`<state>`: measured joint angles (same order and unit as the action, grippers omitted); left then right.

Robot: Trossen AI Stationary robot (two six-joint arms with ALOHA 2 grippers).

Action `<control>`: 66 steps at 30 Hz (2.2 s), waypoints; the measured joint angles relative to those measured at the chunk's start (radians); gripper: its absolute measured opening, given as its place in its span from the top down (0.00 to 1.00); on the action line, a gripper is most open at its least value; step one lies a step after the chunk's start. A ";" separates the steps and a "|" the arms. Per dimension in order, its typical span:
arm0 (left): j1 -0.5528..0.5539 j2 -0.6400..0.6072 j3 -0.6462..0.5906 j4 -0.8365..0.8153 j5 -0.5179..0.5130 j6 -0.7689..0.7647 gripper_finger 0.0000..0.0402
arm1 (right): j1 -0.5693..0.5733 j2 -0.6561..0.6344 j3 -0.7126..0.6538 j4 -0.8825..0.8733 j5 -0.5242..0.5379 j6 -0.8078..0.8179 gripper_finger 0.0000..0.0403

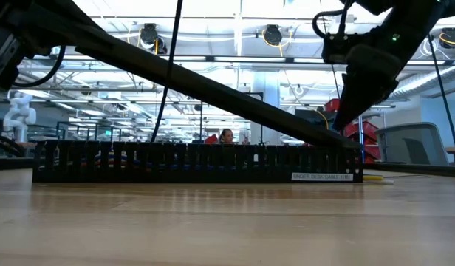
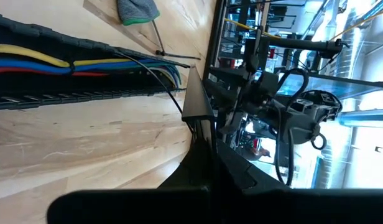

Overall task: Ziptie cables
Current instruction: Insert the black cover of the black cable duct

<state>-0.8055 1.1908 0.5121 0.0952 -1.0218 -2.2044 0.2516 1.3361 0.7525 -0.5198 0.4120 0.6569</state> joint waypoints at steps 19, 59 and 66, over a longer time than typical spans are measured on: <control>0.000 0.000 0.000 -0.037 0.014 -0.010 0.99 | -0.001 0.057 0.000 0.035 0.001 -0.005 0.69; 0.034 0.000 0.000 -0.146 0.095 -0.013 0.90 | -0.002 0.117 -0.030 0.103 -0.083 -0.030 0.69; 0.034 0.000 0.000 -0.145 0.092 -0.012 0.90 | -0.002 0.096 -0.030 0.098 -0.082 -0.041 0.69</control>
<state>-0.7719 1.1912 0.5121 -0.0503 -0.9293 -2.2164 0.2501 1.4318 0.7227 -0.4219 0.3296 0.6163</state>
